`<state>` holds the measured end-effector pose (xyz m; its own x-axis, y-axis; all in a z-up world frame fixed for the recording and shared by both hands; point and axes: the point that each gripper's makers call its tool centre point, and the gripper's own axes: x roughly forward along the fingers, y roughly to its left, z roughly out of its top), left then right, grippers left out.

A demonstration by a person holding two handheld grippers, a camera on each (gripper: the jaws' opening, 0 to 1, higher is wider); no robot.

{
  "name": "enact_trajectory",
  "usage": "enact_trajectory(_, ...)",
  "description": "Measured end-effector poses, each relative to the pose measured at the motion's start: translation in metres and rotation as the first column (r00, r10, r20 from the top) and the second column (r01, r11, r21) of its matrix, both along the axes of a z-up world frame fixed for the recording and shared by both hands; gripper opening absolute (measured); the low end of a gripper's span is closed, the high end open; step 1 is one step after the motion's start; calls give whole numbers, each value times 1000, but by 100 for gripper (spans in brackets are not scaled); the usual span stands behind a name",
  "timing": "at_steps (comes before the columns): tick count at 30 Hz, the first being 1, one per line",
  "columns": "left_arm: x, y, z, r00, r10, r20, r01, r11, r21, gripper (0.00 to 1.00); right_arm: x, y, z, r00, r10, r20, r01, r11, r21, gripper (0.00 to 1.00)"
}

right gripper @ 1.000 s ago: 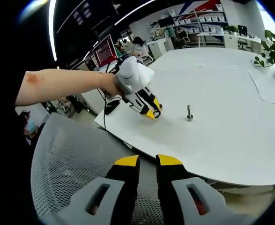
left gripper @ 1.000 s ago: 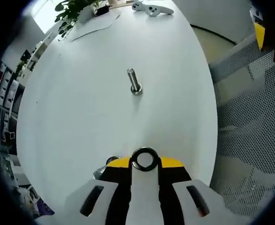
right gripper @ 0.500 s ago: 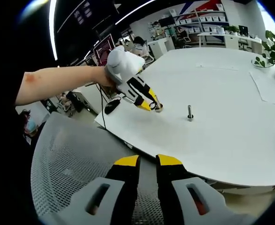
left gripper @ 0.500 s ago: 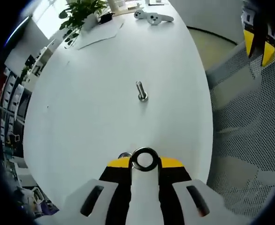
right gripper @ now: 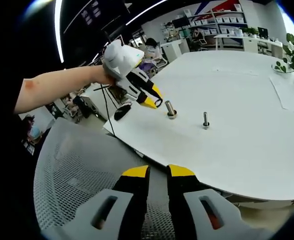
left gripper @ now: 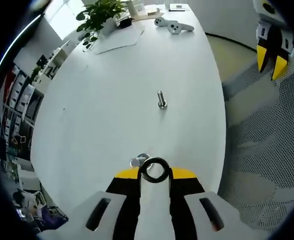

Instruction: Place the washer onto the threaded stud by aligning its center hole with the stud, sliding it down to the base, and recovering from edge contact or off-axis alignment until the washer reaches the visible bottom stop.

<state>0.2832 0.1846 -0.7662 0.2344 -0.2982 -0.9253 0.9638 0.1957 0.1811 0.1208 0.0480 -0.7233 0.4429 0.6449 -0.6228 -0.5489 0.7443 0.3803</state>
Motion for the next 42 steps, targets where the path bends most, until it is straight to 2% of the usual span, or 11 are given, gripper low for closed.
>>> enact_trajectory(4,5,7,1,1000,3,20,-3,1000,23,18,0,0,0,1000,-1,-1,1,1000,2,16)
enact_trajectory(6,11,7,6,999,21,47,-21,1000,3,18,0,1,0,1000,0,-2,0,1000,6,16)
enact_trajectory(9,12,3,10,998,33,45,-32,999,-20,18,-1,1,0,1000,6,-4,-6,1000,1,16)
enact_trajectory(23,30,10,8,997,63,45,-63,998,-4,18,0,1,0,1000,-4,-2,4,1000,3,16)
enact_trajectory(38,28,7,-1,997,64,-43,-63,998,27,18,0,0,0,1000,-9,-3,9,1000,1,16)
enact_trajectory(42,29,7,-3,997,65,-49,-63,997,32,18,1,-1,0,1000,-14,-4,14,1000,0,16)
